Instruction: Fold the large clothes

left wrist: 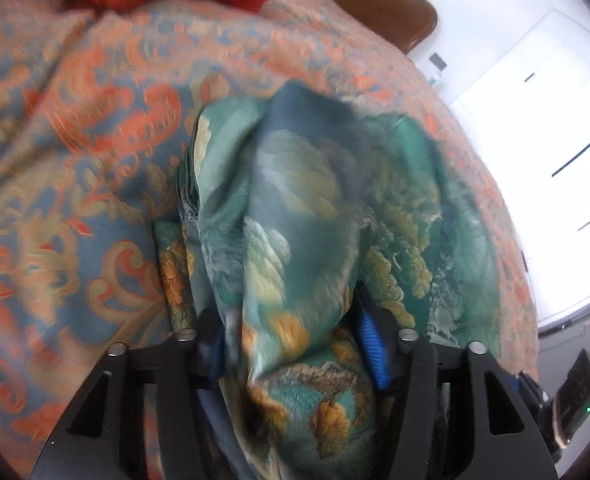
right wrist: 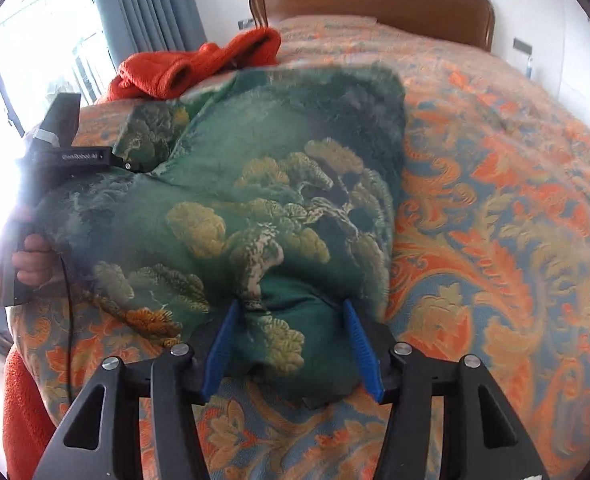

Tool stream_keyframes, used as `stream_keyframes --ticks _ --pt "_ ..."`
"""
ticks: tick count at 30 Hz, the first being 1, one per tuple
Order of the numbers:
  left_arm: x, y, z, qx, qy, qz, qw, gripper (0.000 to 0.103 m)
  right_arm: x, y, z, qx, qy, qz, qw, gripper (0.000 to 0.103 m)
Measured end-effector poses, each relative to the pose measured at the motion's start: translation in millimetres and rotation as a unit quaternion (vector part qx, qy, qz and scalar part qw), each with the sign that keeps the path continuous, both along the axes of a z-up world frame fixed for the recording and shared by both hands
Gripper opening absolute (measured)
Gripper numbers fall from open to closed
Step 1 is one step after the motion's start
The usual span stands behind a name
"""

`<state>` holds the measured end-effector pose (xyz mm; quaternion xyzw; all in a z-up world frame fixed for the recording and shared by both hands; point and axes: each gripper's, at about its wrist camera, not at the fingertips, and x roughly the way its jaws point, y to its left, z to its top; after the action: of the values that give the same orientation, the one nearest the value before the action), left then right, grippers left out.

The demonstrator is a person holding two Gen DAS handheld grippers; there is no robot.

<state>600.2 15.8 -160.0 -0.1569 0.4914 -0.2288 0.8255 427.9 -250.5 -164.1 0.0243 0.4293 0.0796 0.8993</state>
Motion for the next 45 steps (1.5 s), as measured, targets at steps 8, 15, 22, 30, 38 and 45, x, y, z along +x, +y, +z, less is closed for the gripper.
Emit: stream_keyframes --ticks 8,15,22,30,38,45 --pt "-22.9 76.4 60.5 -0.142 -0.004 0.051 0.9886 0.093 -75.2 -42.0 57.0 0.038 -0.053 -0.036 0.997 0.067" --pt "0.2 52.6 16.9 -0.141 0.081 0.024 0.9864 0.093 -89.1 -65.3 43.5 0.07 -0.021 -0.079 0.994 0.067" --pt "16.4 39.0 -30.4 -0.119 0.126 0.03 0.9844 0.102 -89.2 -52.2 46.9 0.084 -0.023 -0.061 0.994 0.067" --pt "-4.0 30.5 -10.0 -0.048 0.06 0.041 0.9962 0.103 -85.4 -53.6 44.7 0.086 -0.019 -0.067 0.994 0.067" --pt "-41.7 6.7 48.1 0.071 -0.061 0.055 0.9941 0.101 -85.8 -59.5 32.5 0.097 -0.008 -0.076 0.992 0.067" --pt "-51.9 -3.4 54.5 0.115 -0.086 0.065 0.9875 0.101 -82.4 -54.8 30.1 0.105 -0.008 -0.075 0.992 0.067"
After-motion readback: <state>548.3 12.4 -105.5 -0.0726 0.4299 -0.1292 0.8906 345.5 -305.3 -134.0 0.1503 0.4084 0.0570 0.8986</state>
